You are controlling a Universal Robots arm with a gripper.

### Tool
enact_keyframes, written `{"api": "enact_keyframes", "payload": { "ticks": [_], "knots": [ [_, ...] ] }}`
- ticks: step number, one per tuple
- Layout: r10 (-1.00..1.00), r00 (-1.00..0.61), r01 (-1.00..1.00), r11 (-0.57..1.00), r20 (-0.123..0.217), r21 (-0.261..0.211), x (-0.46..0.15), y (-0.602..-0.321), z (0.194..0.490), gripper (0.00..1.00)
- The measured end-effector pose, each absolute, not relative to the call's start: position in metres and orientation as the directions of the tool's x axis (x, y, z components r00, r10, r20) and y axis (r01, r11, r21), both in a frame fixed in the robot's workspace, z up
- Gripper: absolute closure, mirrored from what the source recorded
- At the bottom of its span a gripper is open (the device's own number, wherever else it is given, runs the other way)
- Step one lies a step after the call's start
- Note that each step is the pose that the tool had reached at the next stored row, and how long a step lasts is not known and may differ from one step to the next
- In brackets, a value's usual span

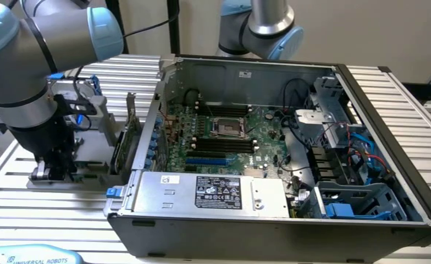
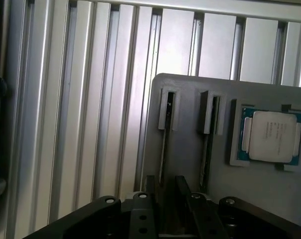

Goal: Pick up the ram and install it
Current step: 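Pick up the ram and move it above insertion slot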

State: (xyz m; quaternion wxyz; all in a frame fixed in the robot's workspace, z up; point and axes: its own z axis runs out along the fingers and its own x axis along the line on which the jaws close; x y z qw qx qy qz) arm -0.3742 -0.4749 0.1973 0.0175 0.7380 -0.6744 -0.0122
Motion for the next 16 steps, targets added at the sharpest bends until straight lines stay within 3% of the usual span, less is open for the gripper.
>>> {"api": "enact_keyframes", "payload": {
  "ticks": [10,14,16],
  "knots": [
    [-0.996,0.090,-0.995,-0.090,0.007,0.042,-0.3751,-0.4749,0.1948,0.69],
    [-0.996,0.090,-0.995,-0.090,0.007,0.042,-0.3751,-0.4749,0.1948,0.85],
    [-0.996,0.089,-0.995,-0.089,0.007,0.042,-0.3751,-0.4748,0.1948,0.85]
  ]
}}
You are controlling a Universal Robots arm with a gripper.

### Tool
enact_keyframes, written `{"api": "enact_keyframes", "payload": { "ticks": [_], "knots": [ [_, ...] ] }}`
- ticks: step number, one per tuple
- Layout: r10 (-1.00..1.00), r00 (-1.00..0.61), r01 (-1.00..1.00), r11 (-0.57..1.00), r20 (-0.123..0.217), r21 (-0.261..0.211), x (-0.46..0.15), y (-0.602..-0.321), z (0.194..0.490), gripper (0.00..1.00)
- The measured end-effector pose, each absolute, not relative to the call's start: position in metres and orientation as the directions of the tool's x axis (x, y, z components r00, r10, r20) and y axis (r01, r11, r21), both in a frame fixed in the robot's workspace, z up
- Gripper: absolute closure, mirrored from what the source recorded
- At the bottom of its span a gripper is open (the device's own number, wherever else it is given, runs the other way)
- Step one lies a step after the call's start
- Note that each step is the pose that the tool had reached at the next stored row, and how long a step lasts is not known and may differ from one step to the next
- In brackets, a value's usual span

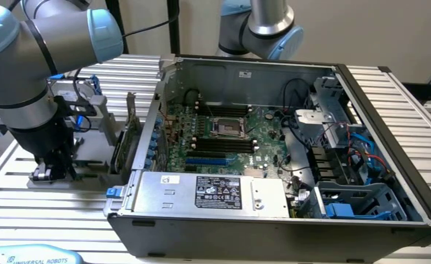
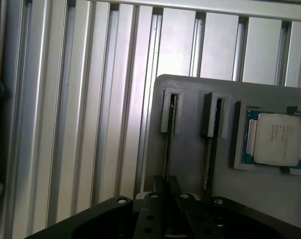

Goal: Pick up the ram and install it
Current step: 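Pick up the ram and move it above insertion slot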

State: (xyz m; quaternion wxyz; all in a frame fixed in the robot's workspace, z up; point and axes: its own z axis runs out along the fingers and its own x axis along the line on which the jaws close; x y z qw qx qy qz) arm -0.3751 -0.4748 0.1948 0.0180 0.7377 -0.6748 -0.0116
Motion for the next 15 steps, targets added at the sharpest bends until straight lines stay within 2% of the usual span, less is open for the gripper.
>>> {"api": "enact_keyframes", "payload": {
  "ticks": [15],
  "knots": [
    [-0.999,0.039,-0.998,-0.038,0.007,0.042,-0.3751,-0.4796,0.1948,0.86]
  ]
}}
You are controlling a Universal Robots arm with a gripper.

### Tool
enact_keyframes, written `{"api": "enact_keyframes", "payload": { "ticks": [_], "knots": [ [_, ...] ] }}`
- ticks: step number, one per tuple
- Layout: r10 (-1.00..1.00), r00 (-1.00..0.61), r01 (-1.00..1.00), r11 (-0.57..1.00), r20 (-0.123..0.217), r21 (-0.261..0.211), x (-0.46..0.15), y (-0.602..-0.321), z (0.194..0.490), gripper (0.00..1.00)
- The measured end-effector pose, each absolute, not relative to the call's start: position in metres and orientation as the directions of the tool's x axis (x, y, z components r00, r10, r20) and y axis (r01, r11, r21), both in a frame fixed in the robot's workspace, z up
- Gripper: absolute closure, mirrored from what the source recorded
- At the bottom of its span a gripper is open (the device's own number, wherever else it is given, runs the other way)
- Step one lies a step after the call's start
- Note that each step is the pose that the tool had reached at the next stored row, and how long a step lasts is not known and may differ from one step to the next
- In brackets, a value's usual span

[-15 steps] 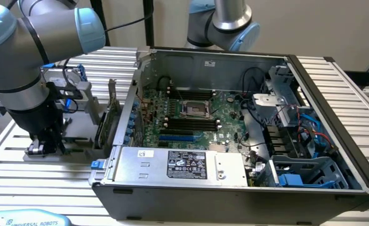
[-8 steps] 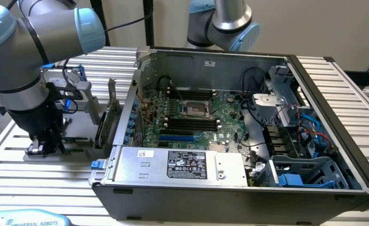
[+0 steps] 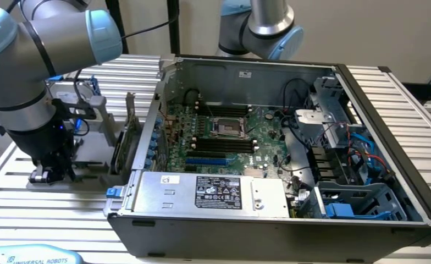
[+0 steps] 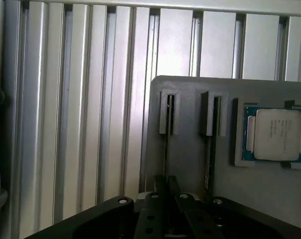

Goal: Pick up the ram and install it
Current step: 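Pick up the ram and move it above insertion slot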

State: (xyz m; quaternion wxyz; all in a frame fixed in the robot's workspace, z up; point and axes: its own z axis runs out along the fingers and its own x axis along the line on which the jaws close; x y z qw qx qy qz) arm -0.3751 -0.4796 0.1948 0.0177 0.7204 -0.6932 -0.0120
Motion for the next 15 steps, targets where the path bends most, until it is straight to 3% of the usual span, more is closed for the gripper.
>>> {"api": "enact_keyframes", "payload": {
  "ticks": [15],
  "knots": [
    [-1.000,-0.029,-0.999,0.030,0.007,0.042,-0.3751,-0.4806,0.1947,0.86]
  ]
}}
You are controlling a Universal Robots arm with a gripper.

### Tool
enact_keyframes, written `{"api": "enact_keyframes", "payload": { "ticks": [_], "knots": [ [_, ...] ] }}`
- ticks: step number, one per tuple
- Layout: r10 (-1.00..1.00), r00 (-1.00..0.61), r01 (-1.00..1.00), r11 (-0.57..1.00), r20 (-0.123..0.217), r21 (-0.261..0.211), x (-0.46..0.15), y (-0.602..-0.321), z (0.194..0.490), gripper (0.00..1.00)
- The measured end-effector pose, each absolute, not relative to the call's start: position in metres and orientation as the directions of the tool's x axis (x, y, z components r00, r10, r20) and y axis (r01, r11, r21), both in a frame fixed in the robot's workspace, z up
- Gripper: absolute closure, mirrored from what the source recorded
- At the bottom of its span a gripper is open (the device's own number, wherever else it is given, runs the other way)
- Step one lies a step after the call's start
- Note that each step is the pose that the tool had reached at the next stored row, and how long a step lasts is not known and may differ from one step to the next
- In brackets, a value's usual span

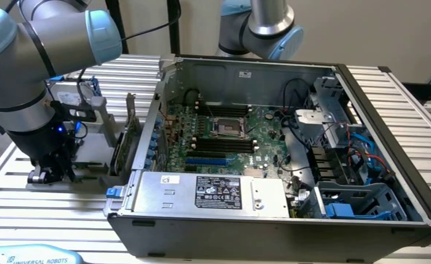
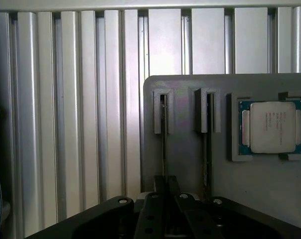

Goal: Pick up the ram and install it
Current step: 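Pick up the ram and move it above insertion slot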

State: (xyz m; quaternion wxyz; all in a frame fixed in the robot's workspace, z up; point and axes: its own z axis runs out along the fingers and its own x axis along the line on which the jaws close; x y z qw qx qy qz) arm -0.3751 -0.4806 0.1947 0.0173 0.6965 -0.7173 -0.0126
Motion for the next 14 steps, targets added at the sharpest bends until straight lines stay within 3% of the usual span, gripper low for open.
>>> {"api": "enact_keyframes", "payload": {
  "ticks": [6,14],
  "knots": [
    [-1.000,-0.029,-0.999,0.030,0.007,0.043,-0.375,-0.481,0.198,0.86],
    [-1.000,-0.030,-0.998,0.030,0.007,0.048,-0.375,-0.481,0.224,0.86]
  ]
}}
